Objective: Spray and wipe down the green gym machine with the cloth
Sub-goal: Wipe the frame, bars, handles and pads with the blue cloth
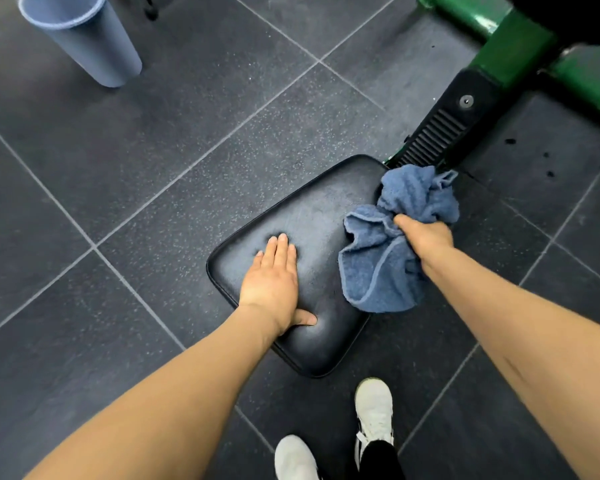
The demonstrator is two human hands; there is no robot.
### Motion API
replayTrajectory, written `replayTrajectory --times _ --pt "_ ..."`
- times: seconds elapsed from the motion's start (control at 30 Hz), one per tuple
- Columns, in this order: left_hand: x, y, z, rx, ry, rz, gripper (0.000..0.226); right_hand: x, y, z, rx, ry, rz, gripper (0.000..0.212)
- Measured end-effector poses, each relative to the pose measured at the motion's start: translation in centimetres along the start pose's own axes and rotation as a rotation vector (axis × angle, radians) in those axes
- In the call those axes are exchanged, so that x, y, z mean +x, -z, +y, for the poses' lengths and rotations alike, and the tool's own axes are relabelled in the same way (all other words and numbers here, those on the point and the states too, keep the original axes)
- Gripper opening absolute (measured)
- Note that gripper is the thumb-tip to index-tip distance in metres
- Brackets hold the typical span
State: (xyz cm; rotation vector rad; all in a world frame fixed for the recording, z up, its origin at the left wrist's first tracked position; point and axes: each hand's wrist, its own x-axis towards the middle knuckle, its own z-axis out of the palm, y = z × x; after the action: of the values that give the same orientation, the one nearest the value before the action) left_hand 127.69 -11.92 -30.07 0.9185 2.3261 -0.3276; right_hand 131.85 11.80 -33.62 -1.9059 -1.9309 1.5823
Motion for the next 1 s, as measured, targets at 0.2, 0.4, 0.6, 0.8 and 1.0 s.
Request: replayTrajectory --times 0.2,0.4,0.6,0.8,1.0 --pt "-0.8 -0.8 -0.6 -0.108 -0.033 0.071 0.122 -7.2 -2.3 6.2 0.093 -0.101 0.022 0.056" --pt "-4.6 -3.6 -1.3 -0.164 -0.085 0.182 0.089 -14.7 -3.6 10.6 0.125 -0.16 -0.042 0.046" --pt "-8.5 -4.8 -3.7 -0.182 0.045 0.142 0.082 -19.1 -1.7 10.7 -0.182 0.023 -0.194 0.034" --pt "-8.8 -5.7 -5.6 -0.325 0.261 0.174 0.076 -16.9 -1.5 5.9 -0.51 0.463 -0.14 0.055" --pt "-8.3 -7.2 -3.8 -0.465 0.267 0.192 0.075 -17.9 -8.2 6.5 -1.114 0.871 -0.208 0.088"
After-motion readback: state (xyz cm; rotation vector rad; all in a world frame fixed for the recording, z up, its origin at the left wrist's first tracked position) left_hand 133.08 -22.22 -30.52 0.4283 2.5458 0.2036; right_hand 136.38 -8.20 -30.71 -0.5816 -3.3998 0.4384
